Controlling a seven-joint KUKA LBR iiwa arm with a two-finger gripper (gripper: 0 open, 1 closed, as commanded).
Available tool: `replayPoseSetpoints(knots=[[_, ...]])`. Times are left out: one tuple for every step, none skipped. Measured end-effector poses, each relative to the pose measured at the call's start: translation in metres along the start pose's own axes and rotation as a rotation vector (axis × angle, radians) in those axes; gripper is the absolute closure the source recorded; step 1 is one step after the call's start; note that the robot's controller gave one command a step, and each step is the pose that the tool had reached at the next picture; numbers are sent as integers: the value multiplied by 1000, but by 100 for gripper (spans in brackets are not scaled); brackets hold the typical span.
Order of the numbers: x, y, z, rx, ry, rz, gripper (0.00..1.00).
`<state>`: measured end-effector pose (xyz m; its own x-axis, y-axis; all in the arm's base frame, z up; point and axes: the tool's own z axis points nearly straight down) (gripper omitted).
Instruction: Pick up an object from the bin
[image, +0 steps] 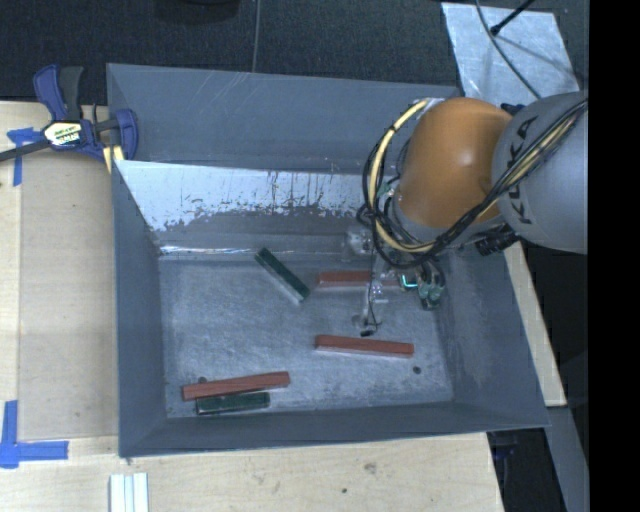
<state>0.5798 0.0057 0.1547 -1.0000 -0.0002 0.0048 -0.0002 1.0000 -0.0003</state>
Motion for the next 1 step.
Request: replayPoseSetpoints(knots=[[-38,-21,89,1,-4,0,0]])
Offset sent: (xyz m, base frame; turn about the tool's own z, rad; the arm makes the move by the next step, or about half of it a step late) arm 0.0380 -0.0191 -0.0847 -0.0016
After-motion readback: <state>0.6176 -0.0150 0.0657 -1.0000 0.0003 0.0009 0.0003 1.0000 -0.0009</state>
